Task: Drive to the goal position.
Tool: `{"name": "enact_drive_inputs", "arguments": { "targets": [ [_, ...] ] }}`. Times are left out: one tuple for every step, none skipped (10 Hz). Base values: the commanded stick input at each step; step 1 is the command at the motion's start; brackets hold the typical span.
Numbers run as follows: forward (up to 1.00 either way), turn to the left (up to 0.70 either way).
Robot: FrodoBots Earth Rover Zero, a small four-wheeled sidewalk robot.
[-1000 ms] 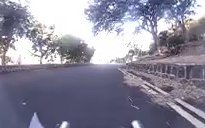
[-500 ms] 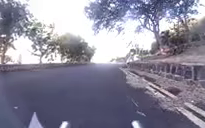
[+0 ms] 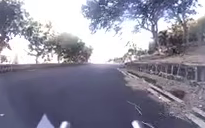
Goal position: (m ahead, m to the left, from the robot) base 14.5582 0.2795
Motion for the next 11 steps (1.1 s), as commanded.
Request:
{"name": "enact_drive_inputs", "arguments": {
  "targets": [
    [0.5,-0.49],
    [0.5,-0.49],
    [0.5,-0.01],
    [0.5,-0.35],
    [0.5,-0.43],
    [0.5,-0.34],
    [0.5,0.0],
    [0.5,0.0],
    [0.5,0.0],
    [0.5,0.0],
    [0.5,0.0]
  ]
}}
